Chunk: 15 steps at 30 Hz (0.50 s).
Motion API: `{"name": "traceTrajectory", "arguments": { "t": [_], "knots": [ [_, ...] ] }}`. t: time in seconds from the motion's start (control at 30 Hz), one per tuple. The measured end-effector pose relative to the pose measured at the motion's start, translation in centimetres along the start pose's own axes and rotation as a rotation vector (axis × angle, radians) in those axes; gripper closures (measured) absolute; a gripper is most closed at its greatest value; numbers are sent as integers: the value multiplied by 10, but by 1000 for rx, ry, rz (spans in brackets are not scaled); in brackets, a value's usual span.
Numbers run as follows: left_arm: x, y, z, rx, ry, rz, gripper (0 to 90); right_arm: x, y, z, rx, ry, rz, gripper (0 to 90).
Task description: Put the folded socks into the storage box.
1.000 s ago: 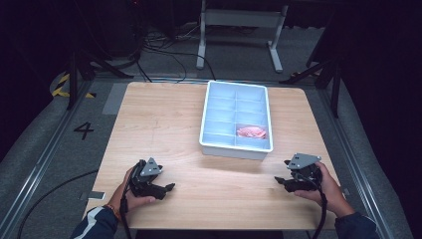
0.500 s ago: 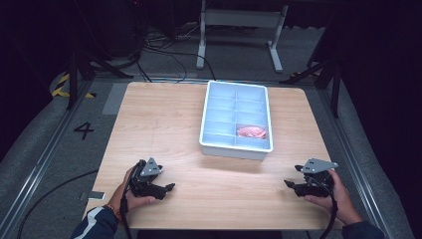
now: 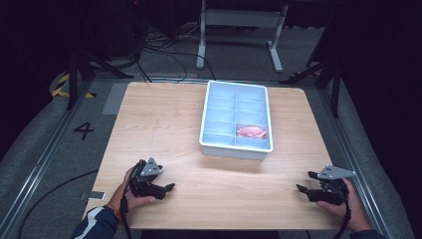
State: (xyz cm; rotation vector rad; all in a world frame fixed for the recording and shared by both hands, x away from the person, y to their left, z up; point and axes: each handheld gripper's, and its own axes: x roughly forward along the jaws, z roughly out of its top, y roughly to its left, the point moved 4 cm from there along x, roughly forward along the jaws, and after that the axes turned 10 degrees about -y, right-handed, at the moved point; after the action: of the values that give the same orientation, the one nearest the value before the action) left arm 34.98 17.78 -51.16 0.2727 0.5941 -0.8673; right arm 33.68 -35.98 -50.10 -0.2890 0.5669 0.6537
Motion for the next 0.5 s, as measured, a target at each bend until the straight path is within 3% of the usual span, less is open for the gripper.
{"name": "traceTrajectory", "arguments": {
  "t": [0.23,0.5],
  "knots": [
    [0,0,0,0,1,0,192,-6,-8,-17,86,-50,12,311],
    [0,0,0,0,-1,0,192,-8,-9,-21,93,-78,15,307]
  ]
}}
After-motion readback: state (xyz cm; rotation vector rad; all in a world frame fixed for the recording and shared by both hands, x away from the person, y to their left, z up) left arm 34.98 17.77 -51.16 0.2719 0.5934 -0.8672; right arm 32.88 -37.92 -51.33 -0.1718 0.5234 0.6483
